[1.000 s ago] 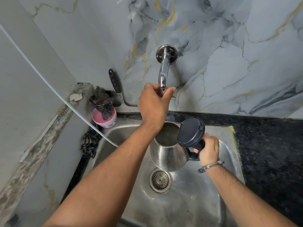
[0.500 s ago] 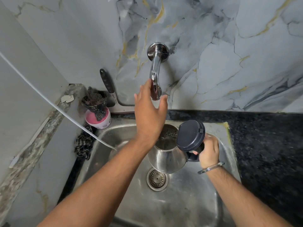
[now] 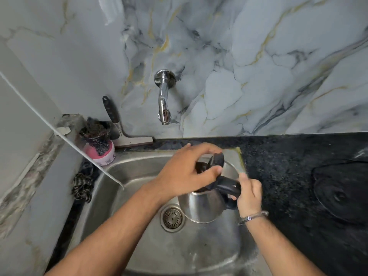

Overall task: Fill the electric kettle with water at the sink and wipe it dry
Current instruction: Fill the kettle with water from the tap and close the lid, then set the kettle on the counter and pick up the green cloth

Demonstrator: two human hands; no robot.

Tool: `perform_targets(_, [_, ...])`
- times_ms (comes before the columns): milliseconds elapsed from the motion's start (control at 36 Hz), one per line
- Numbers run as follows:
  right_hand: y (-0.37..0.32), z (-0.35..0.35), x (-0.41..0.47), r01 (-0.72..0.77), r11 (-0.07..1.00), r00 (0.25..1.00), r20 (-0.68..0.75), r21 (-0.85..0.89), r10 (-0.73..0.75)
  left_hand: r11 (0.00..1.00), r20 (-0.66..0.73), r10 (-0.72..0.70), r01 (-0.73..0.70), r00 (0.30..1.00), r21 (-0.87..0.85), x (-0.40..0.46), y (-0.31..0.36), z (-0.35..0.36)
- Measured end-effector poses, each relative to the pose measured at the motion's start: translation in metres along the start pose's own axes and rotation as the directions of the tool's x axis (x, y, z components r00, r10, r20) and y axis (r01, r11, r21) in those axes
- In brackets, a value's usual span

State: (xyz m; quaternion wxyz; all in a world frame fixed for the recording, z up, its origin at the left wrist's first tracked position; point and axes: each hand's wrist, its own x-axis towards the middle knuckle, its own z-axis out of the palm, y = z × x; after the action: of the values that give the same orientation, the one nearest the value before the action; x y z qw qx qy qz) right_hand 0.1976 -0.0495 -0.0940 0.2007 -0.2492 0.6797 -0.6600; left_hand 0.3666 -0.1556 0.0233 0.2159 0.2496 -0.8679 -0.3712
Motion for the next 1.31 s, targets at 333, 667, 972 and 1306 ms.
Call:
perform_targets(333, [-0.049,-0.055,-0.041,-0.009,0.994,0.997,-0.076,0.105,0.017,0.579,0.284,-0.381,0.466,0.880,-0.669,-0.049,-0.037,0.038])
perform_targets(667, [-0.072,-0.139,-0.017,-0.033,0.990,0.982,-0.178,0.139,0.058,0.552,0.322,-0.295,0.435,0.900,-0.711,-0.021,0.023,0.111])
perform_targets(972, [-0.054,-0.291,0.081,0.051,0.995,0.990,-0.132,0.080,-0.040,0.476,0.254,-0.287,0.368,0.924,-0.799,0.067,0.113,0.238])
perform_targets(1306, [-0.025,-0.400,0.187,-0.052,0.988,0.988,-0.138,0.147,0.072,0.446,0.168,-0.445,0.380,0.880,-0.811,0.155,0.170,0.360])
